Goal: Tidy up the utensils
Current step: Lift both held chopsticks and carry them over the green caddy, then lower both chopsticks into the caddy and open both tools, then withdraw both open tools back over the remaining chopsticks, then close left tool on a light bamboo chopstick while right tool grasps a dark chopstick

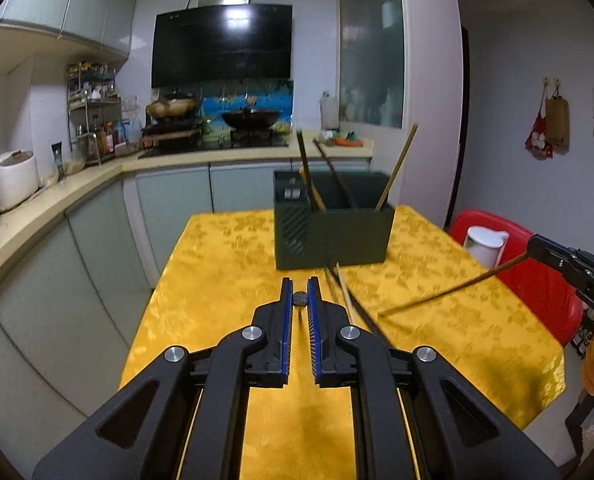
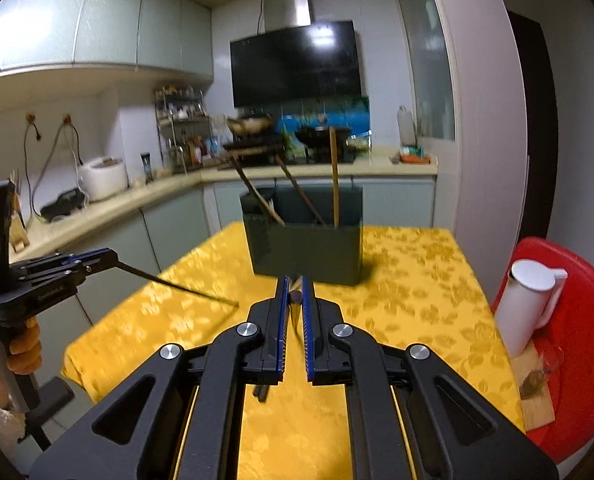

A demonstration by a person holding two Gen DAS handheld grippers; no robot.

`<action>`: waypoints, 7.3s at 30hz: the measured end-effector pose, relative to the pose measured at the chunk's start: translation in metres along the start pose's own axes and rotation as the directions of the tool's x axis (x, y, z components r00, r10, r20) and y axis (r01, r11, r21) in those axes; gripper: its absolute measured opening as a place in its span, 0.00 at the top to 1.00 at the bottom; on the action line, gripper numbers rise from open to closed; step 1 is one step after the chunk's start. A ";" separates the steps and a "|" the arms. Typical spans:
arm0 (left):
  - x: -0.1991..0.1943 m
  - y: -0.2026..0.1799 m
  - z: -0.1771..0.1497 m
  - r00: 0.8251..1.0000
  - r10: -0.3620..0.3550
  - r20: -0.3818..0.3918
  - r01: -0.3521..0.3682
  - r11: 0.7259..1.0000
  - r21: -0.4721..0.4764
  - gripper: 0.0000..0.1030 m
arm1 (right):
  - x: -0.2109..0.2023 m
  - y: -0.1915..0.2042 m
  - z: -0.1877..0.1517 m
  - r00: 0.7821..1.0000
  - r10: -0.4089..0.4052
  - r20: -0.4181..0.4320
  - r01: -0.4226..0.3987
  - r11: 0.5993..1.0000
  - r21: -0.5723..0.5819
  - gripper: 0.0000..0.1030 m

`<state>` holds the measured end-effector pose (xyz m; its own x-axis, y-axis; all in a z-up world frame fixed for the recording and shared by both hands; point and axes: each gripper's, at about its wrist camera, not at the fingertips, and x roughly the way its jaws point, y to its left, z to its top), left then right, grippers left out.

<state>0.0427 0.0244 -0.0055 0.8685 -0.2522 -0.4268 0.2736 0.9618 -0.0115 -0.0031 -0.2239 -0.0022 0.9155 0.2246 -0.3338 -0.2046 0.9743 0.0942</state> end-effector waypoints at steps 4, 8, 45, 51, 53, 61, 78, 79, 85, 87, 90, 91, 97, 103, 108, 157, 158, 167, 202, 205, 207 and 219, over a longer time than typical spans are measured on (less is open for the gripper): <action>-0.010 0.000 0.019 0.999 -0.022 0.031 0.021 1.000 0.009 0.93 | -0.001 -0.004 0.017 1.000 0.015 0.023 -0.015 1.000 0.009 0.93; -0.013 -0.001 0.035 0.998 -0.040 0.047 0.039 0.999 0.025 0.93 | -0.001 -0.009 0.034 0.999 0.034 0.039 -0.036 0.999 0.032 0.93; 0.064 -0.021 0.156 0.993 -0.120 0.009 0.119 0.989 0.086 0.93 | 0.077 -0.077 0.167 0.996 -0.086 0.025 0.085 0.995 0.044 0.93; 0.079 -0.028 0.204 0.991 -0.129 0.035 0.125 0.989 0.083 0.93 | 0.090 -0.086 0.209 0.994 -0.087 0.064 0.084 0.995 0.049 0.93; 0.084 -0.031 0.220 0.990 -0.131 0.057 0.126 0.988 0.086 0.93 | 0.098 -0.089 0.218 0.995 -0.080 0.063 0.077 0.996 0.056 0.93; 0.124 -0.037 0.250 0.990 -0.121 0.076 0.117 0.991 0.061 0.93 | 0.131 -0.077 0.227 0.998 -0.061 0.008 0.061 0.998 0.014 0.93; 0.202 -0.030 0.201 0.992 -0.089 -0.088 0.091 0.996 0.025 0.93 | 0.205 -0.067 0.190 0.982 -0.081 -0.171 0.080 0.997 -0.015 0.93; 0.204 -0.030 0.199 0.992 -0.086 -0.094 0.088 0.996 0.026 0.93 | 0.209 -0.067 0.188 0.980 -0.077 -0.181 0.076 0.997 -0.009 0.93; 0.207 -0.028 0.193 0.991 -0.084 -0.108 0.086 0.996 0.014 0.93 | 0.216 -0.073 0.185 0.978 -0.052 -0.203 0.065 0.996 0.057 0.92; 0.204 -0.027 0.195 0.991 -0.086 -0.099 0.088 0.996 0.009 0.83 | 0.218 -0.078 0.187 0.976 -0.025 -0.215 0.045 0.995 0.089 0.91; 0.198 -0.023 0.197 0.993 -0.090 -0.079 0.090 0.996 -0.001 0.56 | 0.218 -0.080 0.188 0.976 -0.009 -0.219 0.034 0.993 0.112 0.88; 0.197 -0.023 0.197 0.993 -0.091 -0.074 0.091 0.996 -0.005 0.52 | 0.217 -0.080 0.190 0.976 -0.007 -0.216 0.034 0.992 0.121 0.84; 0.191 -0.017 0.195 0.994 -0.086 -0.067 0.084 0.996 -0.032 0.30 | 0.204 -0.082 0.193 0.983 0.001 -0.184 0.026 0.989 0.145 0.62; 0.178 -0.007 0.190 0.993 -0.101 -0.054 0.097 0.993 -0.071 0.20 | 0.183 -0.076 0.198 0.991 -0.020 -0.130 0.035 0.993 0.116 0.53; 0.161 -0.005 0.178 0.995 -0.089 -0.040 0.086 0.994 -0.070 0.16 | 0.154 -0.068 0.194 0.997 -0.054 -0.063 0.058 0.996 0.066 0.47; 0.097 -0.023 -0.081 0.959 0.041 -0.279 -0.071 0.993 -0.097 0.16 | 0.085 -0.010 -0.080 0.961 -0.153 -0.233 0.164 0.986 0.030 0.41; 0.097 -0.024 -0.084 0.958 0.039 -0.284 -0.070 0.993 -0.097 0.16 | 0.086 -0.009 -0.083 0.959 -0.152 -0.241 0.163 0.986 0.026 0.41; 0.095 -0.042 -0.105 0.949 -0.006 -0.315 -0.028 0.994 -0.105 0.17 | 0.094 -0.011 -0.100 0.944 -0.159 -0.289 0.169 0.986 0.007 0.41; 0.111 -0.036 -0.118 0.941 0.071 -0.330 -0.083 0.996 -0.020 0.54 | 0.119 0.001 -0.119 0.909 -0.141 -0.392 0.123 0.990 -0.070 0.48; 0.111 -0.035 -0.117 0.942 0.073 -0.327 -0.087 0.996 -0.027 0.54 | 0.119 -0.002 -0.119 0.909 -0.134 -0.393 0.119 0.991 -0.063 0.51; 0.111 -0.034 -0.117 0.943 0.069 -0.324 -0.085 0.996 -0.038 0.54 | 0.121 0.001 -0.119 0.910 -0.094 -0.403 0.085 0.996 -0.040 0.55; 0.110 -0.029 -0.117 0.954 0.006 -0.300 -0.035 0.995 -0.093 0.71 | 0.129 0.016 -0.117 0.914 -0.086 -0.396 0.075 0.996 -0.044 0.74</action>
<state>0.0823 -0.0191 -0.1576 0.7060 -0.2029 -0.6785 0.2034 0.9758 -0.0802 0.0712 -0.1768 -0.1535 0.7174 0.1282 -0.6848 -0.1501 0.9883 0.0278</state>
